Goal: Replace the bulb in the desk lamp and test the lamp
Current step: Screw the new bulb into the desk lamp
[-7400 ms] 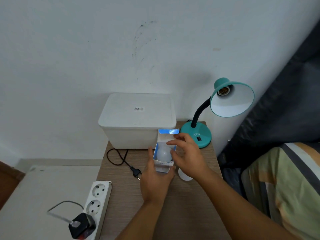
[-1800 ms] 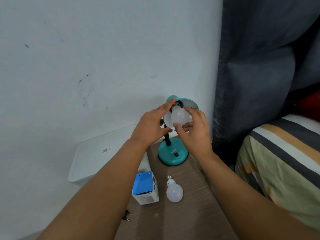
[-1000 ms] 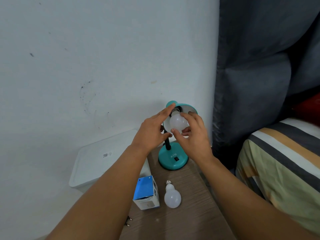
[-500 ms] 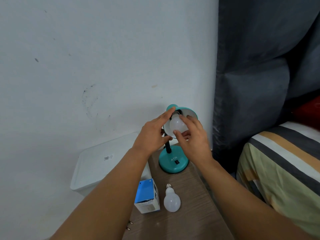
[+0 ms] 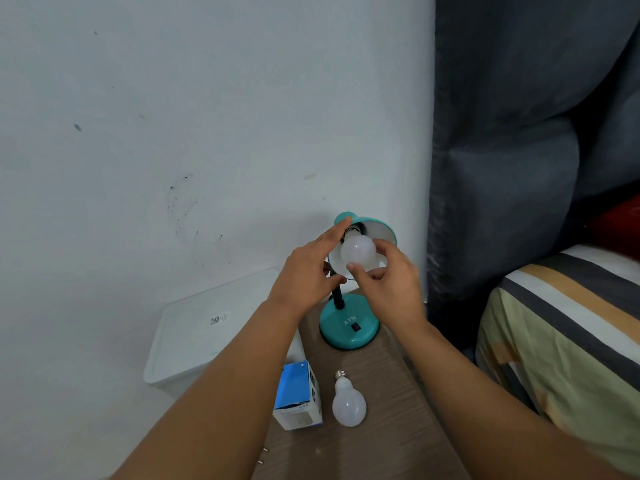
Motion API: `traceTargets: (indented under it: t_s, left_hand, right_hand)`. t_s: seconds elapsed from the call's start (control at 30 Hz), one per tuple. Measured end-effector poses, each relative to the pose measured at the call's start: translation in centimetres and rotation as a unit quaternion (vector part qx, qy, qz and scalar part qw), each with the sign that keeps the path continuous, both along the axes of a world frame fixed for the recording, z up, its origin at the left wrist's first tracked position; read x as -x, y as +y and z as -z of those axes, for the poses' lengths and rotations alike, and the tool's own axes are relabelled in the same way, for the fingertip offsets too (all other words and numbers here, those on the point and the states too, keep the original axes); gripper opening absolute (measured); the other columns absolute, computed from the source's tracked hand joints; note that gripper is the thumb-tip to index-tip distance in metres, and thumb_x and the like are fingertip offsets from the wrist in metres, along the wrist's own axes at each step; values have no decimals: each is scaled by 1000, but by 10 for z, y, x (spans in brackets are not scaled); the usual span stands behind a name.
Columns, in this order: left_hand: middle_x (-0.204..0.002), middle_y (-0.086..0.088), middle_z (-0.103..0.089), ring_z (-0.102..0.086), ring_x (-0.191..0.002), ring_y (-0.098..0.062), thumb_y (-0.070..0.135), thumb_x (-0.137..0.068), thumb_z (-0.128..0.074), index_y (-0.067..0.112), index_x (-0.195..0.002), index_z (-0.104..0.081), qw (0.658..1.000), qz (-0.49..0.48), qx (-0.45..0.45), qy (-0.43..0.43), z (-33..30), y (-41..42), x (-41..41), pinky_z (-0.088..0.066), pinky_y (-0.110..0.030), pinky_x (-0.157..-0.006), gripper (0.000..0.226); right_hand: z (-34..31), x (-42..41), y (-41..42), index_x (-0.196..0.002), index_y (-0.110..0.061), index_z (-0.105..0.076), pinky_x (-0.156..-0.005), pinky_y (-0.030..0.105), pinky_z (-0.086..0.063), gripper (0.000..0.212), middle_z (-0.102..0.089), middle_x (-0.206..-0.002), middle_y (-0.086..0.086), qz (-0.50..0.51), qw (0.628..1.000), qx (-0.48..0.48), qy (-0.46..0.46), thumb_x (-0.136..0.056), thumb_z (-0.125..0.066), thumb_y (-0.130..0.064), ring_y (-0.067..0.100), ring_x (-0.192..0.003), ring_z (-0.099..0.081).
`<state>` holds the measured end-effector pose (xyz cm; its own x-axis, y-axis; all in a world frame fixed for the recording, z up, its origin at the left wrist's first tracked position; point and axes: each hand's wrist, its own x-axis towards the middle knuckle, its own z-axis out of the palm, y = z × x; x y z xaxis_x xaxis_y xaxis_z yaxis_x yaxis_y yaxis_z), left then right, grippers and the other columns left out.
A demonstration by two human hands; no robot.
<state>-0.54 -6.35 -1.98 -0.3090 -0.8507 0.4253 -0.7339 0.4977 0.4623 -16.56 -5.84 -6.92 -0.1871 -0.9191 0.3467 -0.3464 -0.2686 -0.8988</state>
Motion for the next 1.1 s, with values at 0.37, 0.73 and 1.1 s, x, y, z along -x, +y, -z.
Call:
traceTargets:
  t_s: [0.37, 0.73, 1.1]
  left_hand:
    - [-137, 5, -58, -66, -103, -11, 10, -79, -80, 45, -151, -27, 1000, -6, 2, -11, 0, 1, 0, -54, -18, -88, 96]
    - [-135, 3, -59, -66, -101, -10, 9, -78, -80, 45, -151, -27, 1000, 0, 4, -4, 1, 1, 0, -54, -20, -88, 97]
    - [-135, 0, -60, -67, -104, -14, 6, -78, -78, 39, -151, -30, 1000, -9, -4, -4, -2, 4, 1, -42, -1, -82, 93]
  right_hand:
    - [-5, -1, 0, -126, -24, -55, -76, 30, -58, 48, -63, -119, -4, 19, 1000, -7, -11, -87, -63, -50, 0, -74, -65]
    - [-3, 0, 4, -129, -28, -52, -79, 30, -56, 53, -55, -124, -6, -3, 999, 15, 39, -81, -74, -37, 10, -75, -64]
    - [-4, 2, 2, -129, -22, -53, -90, 32, -48, 56, -56, -126, -1, 13, 997, 22, 71, -81, -73, -41, 17, -109, -56]
